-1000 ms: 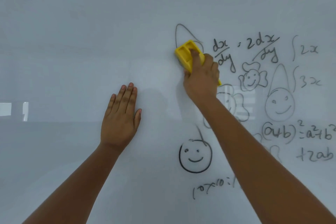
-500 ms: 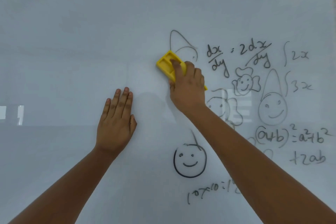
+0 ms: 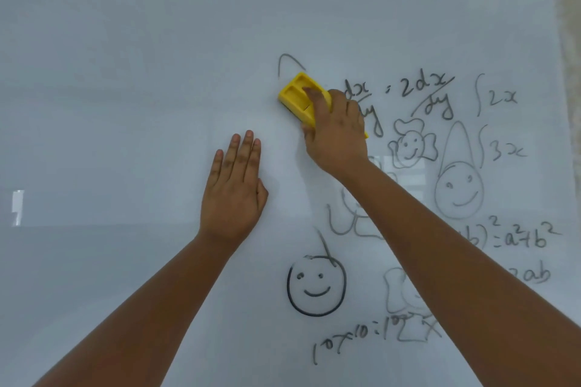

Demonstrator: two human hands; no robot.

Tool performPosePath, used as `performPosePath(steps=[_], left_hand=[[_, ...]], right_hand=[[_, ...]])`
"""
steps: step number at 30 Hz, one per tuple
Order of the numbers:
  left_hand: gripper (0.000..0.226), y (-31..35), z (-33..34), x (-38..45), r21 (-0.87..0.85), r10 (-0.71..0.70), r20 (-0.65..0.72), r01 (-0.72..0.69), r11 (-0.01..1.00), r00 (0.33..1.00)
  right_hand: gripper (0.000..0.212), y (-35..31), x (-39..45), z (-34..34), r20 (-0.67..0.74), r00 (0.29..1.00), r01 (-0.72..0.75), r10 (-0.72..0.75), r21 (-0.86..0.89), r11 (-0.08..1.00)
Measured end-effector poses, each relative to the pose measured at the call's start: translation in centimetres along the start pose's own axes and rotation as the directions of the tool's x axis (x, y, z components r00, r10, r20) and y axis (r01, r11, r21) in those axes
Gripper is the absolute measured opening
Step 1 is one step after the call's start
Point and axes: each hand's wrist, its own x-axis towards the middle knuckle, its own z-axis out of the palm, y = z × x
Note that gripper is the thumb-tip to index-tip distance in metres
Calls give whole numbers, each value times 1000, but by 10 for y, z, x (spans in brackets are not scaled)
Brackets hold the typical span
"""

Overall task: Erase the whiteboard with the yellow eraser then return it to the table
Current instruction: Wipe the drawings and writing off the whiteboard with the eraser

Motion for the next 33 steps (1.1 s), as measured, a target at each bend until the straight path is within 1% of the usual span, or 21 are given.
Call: performPosePath(steps=[3, 4, 5, 6, 8, 10, 11, 13, 15, 16, 17, 19, 21, 22, 25, 26, 27, 29, 31, 32, 33], left_hand=[[54, 0, 3, 1, -3, 6, -13, -6, 1000, 1000], [54, 0, 3, 0, -8, 7, -16, -7, 1000, 1000], [54, 0, 4, 0, -16, 6, -18, -6, 1000, 1000], [54, 0, 4, 0, -21, 2, -19, -3, 1000, 1000], [53, -1, 4, -1, -25, -2, -20, 2, 1000, 1000], [52, -1, 4, -1, -23, 2, -25, -3, 1000, 1000], [52, -1, 4, -1, -23, 7, -26, -7, 1000, 1000], [52, -1, 3, -2, -28, 5, -29, -6, 1000, 1000], [52, 0, 4, -2, -42, -5, -40, 3, 999, 999], [53, -1, 4, -2, -54, -12, -45, 9, 999, 999], [54, -1, 4, -3, -65, -19, -51, 15, 998, 999], [55, -1, 4, -4, -74, -22, -65, 17, 997, 998], [56, -1, 4, -4, -74, -20, -69, 15, 997, 997], [56, -1, 4, -4, -72, -20, -66, 15, 997, 998], [56, 0, 4, -4, -69, -21, -64, 17, 998, 998], [56, 0, 4, -4, -73, -22, -65, 18, 997, 998], [56, 0, 4, -4, -79, -24, -66, 19, 997, 997], [56, -1, 3, -4, -87, -29, -72, 23, 996, 997], [57, -1, 2, -4, -89, -25, -64, 19, 996, 998], [58, -1, 2, -5, -86, -20, -53, 15, 996, 998], [59, 0, 1, -5, -83, -14, -40, 10, 997, 999]], right_hand=[[60, 8, 33, -6, 10, 984, -178, 178, 34, 983], [60, 2, 42, -6, 11, 975, -223, 223, 57, 973], [60, -9, 47, -5, 7, 971, -237, 237, 67, 969], [59, -19, 47, -4, -1, 976, -219, 220, 64, 974], [58, -35, 38, 2, -16, 994, -106, 106, 25, 994], [59, -28, 28, 4, -16, 1000, -3, 3, -33, 999], [59, -19, 27, 2, -13, 1000, -2, 1, -42, 999], [59, -4, 40, -4, -10, 996, -94, 94, -18, 995], [60, -4, 60, -8, 13, 980, -198, 197, 36, 980], [59, -12, 65, -7, 19, 979, -205, 204, 45, 978], [59, -22, 65, -6, 19, 984, -176, 175, 35, 984], [58, -35, 56, -1, 0, 999, -52, 52, -15, 999], [58, -26, 45, 3, -12, 999, 41, -42, -71, 997], [58, -18, 46, 1, -7, 999, 34, -34, -74, 997], [57, -9, 66, -7, 9, 994, -110, 110, -15, 994], [57, -13, 70, -7, 16, 992, -129, 129, -1, 992], [57, -20, 69, -7, 17, 993, -117, 117, -7, 993], [57, -29, 54, -4, 9, 1000, -24, 24, -38, 999], [58, -16, 30, -1, 19, 999, 48, -47, -61, 997], [58, -4, 19, -2, 30, 999, 40, -39, -59, 997], [58, 8, 12, -3, 34, 999, -4, 6, -53, 999]])
